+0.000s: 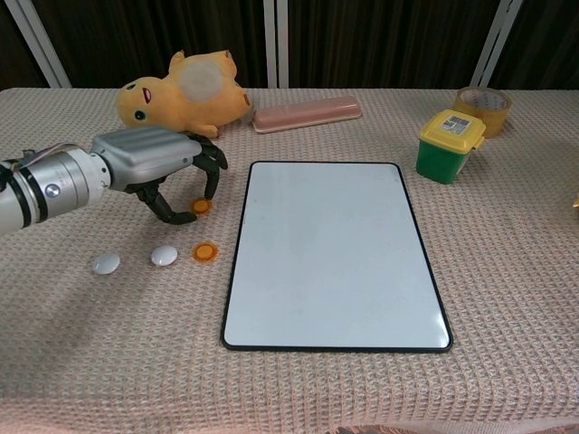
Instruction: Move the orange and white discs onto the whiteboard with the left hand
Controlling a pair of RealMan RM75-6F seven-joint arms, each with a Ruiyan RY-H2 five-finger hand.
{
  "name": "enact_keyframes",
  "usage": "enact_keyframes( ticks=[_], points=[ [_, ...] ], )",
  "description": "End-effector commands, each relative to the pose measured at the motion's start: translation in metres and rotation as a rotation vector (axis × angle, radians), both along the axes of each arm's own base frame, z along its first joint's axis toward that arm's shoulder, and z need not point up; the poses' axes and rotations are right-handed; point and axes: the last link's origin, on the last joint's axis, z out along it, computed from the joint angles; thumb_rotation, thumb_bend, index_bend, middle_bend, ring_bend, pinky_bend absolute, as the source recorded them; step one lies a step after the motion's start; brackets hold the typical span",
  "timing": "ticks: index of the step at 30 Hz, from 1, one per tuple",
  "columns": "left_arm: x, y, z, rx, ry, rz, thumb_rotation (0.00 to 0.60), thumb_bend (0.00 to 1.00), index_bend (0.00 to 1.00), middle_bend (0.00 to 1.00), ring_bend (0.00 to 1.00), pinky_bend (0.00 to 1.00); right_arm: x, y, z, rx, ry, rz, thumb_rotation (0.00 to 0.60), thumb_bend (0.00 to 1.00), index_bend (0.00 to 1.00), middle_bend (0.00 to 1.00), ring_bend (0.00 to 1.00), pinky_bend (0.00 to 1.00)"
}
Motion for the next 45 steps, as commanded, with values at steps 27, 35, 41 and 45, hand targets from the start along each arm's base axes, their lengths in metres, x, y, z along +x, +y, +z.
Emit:
enact_keyframes(
  ticks=[27,35,41,45],
  points=[
    [0.139,0.008,-0.045,-0.136,-0.025,-0.222,0.583,0.28,0.5,0.18,0.09,0.19,0.003,0.0,0.002,-0.008,-0.008,0.005,0.6,0.31,0.0,0.0,0.0,0.0],
    [0.155,0.019,-0.064,-0.117,0.016,-0.233,0.581,0.28,0.5,0.18,0.09,0.2,0.0,0.0,0.0,-0.002,-0.011,0.002,0.6,0.31,0.0,0.0,0.0,0.0],
    [0.151,0.026,-0.067,-0.096,0.046,-0.22,0.58,0.28,0.5,0.18,0.09,0.19,-0.003,0.0,0.002,-0.005,-0.014,-0.004,0.6,0.31,0.0,0.0,0.0,0.0],
    [0.149,0.028,-0.067,-0.089,0.046,-0.213,0.572,0.28,0.43,0.18,0.09,0.19,-0.003,0.0,0.002,-0.009,-0.019,-0.003,0.6,0.31,0.0,0.0,0.0,0.0]
  ],
)
